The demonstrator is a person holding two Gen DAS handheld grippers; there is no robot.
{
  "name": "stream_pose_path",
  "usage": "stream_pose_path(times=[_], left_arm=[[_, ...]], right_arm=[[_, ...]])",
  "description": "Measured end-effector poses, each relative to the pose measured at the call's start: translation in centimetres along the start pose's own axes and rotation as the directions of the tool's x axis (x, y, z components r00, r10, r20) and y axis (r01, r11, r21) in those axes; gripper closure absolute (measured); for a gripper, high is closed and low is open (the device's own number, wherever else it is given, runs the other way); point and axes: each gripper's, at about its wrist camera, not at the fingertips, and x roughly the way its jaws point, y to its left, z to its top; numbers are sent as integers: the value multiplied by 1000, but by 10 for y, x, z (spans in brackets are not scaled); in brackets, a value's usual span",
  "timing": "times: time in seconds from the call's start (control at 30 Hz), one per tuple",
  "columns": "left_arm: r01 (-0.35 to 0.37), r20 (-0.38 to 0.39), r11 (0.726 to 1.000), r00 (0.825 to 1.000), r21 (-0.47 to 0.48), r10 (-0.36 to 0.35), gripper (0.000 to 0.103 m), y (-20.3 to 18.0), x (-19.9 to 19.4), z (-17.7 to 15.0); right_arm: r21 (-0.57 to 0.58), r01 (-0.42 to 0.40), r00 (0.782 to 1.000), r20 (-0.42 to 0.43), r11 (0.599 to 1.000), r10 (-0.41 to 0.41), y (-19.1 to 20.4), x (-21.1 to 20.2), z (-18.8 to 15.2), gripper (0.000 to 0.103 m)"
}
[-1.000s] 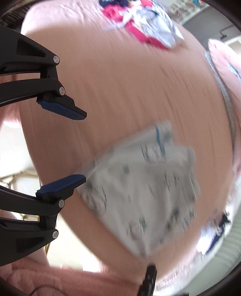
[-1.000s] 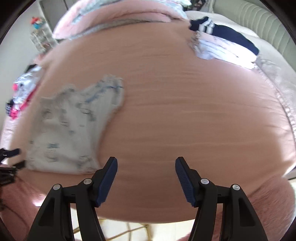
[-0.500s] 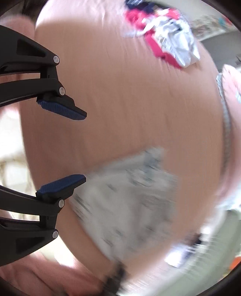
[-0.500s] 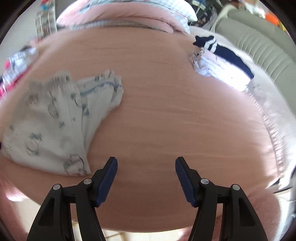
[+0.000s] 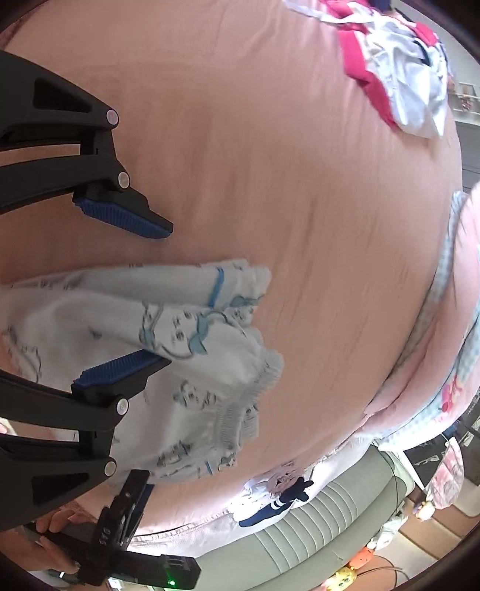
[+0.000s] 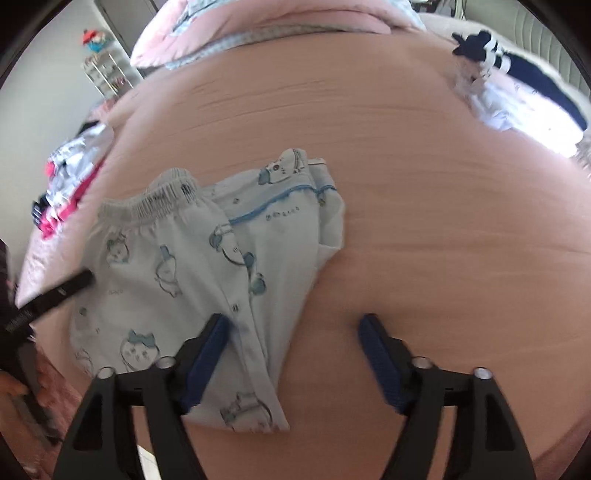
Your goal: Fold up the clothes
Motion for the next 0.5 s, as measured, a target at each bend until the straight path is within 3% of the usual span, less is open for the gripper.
stream_pose_path(times=[0.03, 0.1, 0.27, 0.33, 0.4, 0.43, 0.5], left_arm=[[11, 15, 1000, 1000, 2, -11, 40, -1, 1, -2], [33, 42, 999, 999, 16, -34, 21, -7, 6, -6], [-29, 73, 993, 997, 111, 21, 20, -21, 8, -7], [-35, 76, 988, 997, 149, 24, 28, -22, 6, -7], [-32, 79, 988, 997, 153, 21, 59, -19, 3, -6], [-37, 78, 987, 997, 154, 26, 62, -17, 3, -6], [-26, 69, 990, 997, 140, 16, 65, -14, 2, -3]], right_arm=[[-4, -6, 1000, 1, 1000, 6, 1, 3, 1, 14], [-42, 29, 1000, -1, 999, -29, 9, 8, 4, 12], [-76, 62, 998, 9, 995, -62, 23, 2, -9, 19], [-74, 66, 998, 11, 995, -65, 23, -1, -8, 31], [-67, 64, 998, 12, 996, -63, 24, -4, -8, 44], [-58, 52, 999, 10, 997, -52, 24, -6, -7, 51], [-41, 31, 1000, 7, 999, -31, 26, -10, -9, 57]])
